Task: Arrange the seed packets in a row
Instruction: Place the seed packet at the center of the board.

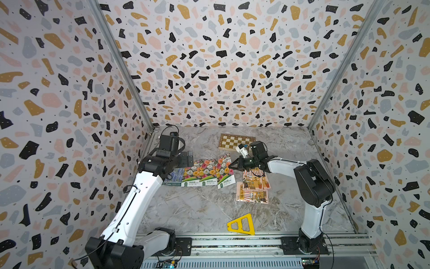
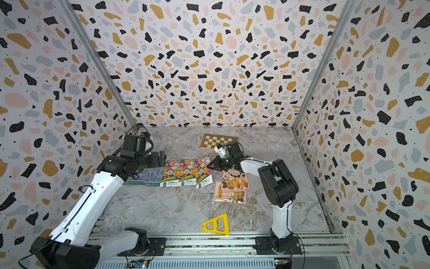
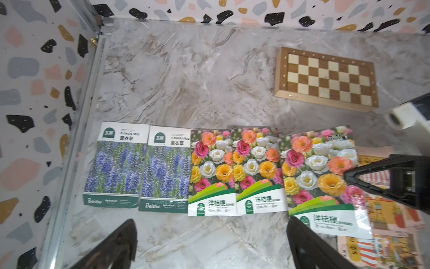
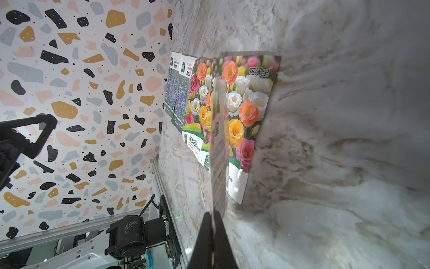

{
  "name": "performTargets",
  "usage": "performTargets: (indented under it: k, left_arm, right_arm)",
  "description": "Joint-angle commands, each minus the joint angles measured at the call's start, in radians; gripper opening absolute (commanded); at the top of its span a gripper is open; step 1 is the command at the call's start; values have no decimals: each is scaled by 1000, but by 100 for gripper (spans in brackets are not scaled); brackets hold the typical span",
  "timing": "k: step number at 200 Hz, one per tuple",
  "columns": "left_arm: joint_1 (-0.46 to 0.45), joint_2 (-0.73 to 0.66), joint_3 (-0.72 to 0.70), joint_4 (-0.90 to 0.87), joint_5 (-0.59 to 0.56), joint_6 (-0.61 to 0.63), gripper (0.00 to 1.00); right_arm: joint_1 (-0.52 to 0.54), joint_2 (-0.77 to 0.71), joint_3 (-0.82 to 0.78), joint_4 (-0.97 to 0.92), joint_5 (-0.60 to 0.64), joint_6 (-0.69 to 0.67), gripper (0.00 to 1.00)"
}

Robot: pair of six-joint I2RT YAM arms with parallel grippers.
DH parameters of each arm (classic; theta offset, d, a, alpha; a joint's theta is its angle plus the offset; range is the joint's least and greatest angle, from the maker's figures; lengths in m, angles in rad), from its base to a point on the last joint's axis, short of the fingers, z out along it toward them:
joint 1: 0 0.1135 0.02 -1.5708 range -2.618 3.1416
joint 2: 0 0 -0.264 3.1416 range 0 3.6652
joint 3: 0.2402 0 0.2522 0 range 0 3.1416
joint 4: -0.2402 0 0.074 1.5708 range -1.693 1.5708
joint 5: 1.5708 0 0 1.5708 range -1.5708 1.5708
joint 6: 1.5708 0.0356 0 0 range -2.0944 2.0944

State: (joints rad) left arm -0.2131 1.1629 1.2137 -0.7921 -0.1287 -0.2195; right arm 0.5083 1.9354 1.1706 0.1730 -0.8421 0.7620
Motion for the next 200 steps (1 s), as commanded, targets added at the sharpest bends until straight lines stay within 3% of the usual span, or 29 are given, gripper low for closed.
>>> performTargets:
  k: [1,200]
  left_arm:
    - [15,-28,-29,59,-87,57,99]
    - [33,26,-93,115,-88,72,99]
  right_arm:
    - [0,-3,13,90,-18,89,0]
    - [-63,138,54,143,-103,180,0]
